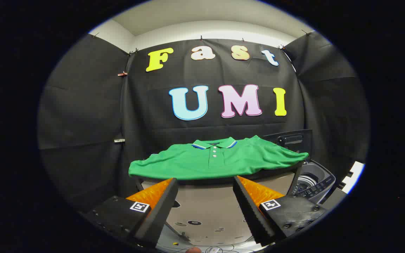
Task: Put the clothes into the washing machine and then close the washing machine lid.
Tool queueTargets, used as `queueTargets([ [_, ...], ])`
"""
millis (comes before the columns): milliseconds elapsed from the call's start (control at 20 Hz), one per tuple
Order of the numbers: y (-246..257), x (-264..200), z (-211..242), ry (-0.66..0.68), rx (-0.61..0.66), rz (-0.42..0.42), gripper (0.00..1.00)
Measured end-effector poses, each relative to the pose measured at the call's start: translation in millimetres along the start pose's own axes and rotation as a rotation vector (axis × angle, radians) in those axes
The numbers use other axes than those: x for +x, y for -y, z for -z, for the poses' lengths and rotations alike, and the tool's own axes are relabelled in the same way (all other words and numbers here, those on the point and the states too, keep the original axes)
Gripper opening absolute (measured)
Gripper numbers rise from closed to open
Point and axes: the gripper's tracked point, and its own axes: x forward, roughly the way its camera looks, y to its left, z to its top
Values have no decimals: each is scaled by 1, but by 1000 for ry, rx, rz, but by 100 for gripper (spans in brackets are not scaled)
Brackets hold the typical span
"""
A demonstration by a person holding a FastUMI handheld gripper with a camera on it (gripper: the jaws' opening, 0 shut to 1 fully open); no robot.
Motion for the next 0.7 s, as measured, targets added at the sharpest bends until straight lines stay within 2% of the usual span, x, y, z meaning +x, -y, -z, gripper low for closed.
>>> queueTargets([
  [700, -1, 1, 4, 0, -17, -22, 99],
])
